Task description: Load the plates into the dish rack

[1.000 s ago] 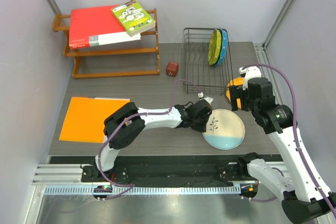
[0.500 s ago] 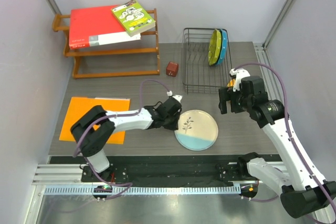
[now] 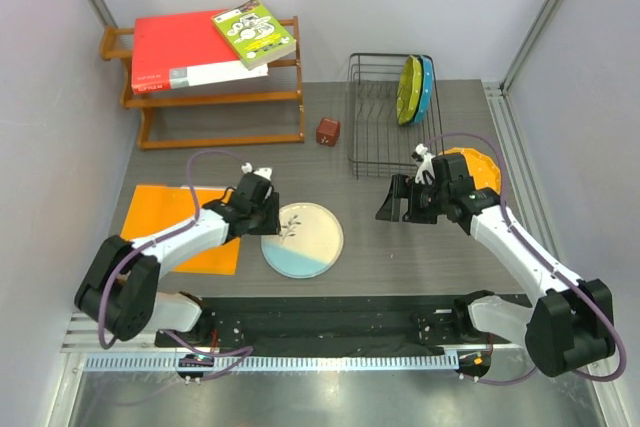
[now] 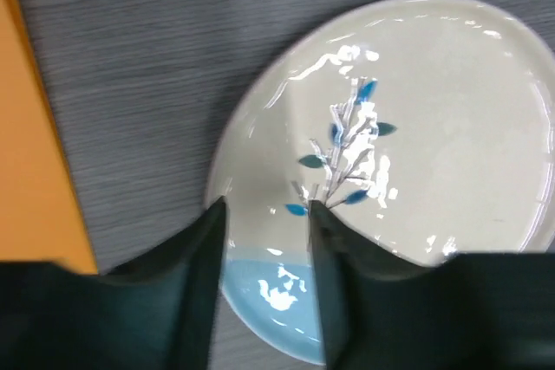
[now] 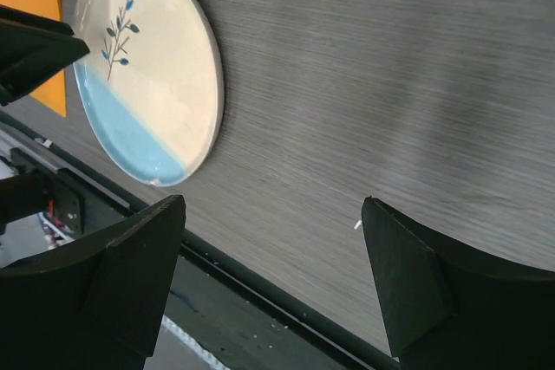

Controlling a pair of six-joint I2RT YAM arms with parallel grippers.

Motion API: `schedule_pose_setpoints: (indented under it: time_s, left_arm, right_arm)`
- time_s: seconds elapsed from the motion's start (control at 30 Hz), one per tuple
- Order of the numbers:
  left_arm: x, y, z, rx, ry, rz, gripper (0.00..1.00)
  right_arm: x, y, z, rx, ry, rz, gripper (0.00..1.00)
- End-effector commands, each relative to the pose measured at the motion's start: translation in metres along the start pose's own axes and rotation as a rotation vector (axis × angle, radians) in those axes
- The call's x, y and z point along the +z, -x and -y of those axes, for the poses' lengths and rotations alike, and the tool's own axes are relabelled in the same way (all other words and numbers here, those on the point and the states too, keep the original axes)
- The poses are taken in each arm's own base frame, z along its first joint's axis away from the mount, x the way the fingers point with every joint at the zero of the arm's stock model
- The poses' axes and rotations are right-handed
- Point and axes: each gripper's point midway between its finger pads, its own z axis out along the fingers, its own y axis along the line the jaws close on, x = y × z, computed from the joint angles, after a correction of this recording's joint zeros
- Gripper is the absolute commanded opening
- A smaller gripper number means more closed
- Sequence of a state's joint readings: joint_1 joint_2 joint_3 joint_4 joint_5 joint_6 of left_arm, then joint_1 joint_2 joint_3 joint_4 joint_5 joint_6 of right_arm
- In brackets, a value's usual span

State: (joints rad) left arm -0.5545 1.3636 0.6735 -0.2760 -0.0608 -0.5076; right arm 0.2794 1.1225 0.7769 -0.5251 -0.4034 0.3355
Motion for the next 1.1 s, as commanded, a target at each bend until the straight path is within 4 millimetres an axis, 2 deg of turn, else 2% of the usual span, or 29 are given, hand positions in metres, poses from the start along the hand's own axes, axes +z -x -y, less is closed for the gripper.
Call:
schedule_pose_setpoints:
  time_s: [0.0, 0.07, 0.13, 0.17, 0.33, 0.43, 0.53, 0.63, 0.67, 0.8, 0.93, 1.07]
  left_arm:
    - [-0.033, 0.054, 0.021, 0.037, -0.143, 0.121, 0.63]
    - [-0.040, 0.071, 0.023, 0.027, -0.160, 0.138, 0.70]
    - [-0.036, 0.068, 0.016, 0.004, -0.127, 0.114, 0.76]
    - [-0.034, 0.068, 0.012, -0.028, -0.116, 0.109, 0.76]
    - [-0.030, 0.045, -0.013, -0.097, -0.061, 0.061, 0.75]
    - [-0.028, 0.032, -0.027, -0.118, -0.041, 0.028, 0.73]
    - [-0.029, 0.030, -0.036, -0.170, -0.026, 0.026, 0.71]
    - [-0.025, 0.027, -0.035, -0.189, -0.039, 0.000, 0.68]
    - [-0.021, 0.025, -0.035, -0.195, -0.037, -0.009, 0.68]
    - [-0.015, 0.014, -0.020, -0.221, -0.134, -0.067, 0.62]
    - [-0.009, 0.002, -0.018, -0.246, -0.152, -0.113, 0.56]
    - [-0.007, -0.005, -0.018, -0.259, -0.149, -0.148, 0.53]
  right_arm:
    - [0.014, 0.010, -0.026, 0.070, 0.159, 0.061, 0.88]
    - [0.024, 0.009, -0.030, 0.081, 0.204, 0.061, 0.88]
    - [0.035, -0.003, -0.030, 0.091, 0.219, 0.026, 0.87]
    - [0.038, -0.001, -0.034, 0.080, 0.237, 0.035, 0.87]
    - [0.056, -0.017, -0.050, 0.112, 0.295, 0.004, 0.87]
    - [0.068, -0.027, -0.053, 0.167, 0.309, -0.023, 0.87]
    - [0.082, -0.034, -0.055, 0.192, 0.318, -0.042, 0.86]
    - [0.098, -0.037, -0.055, 0.201, 0.313, -0.058, 0.86]
    - [0.102, -0.035, -0.061, 0.204, 0.331, -0.053, 0.86]
    - [0.120, -0.037, -0.065, 0.256, 0.339, -0.081, 0.85]
    - [0.139, -0.044, -0.058, 0.289, 0.311, -0.111, 0.85]
    - [0.142, -0.056, -0.053, 0.296, 0.285, -0.148, 0.84]
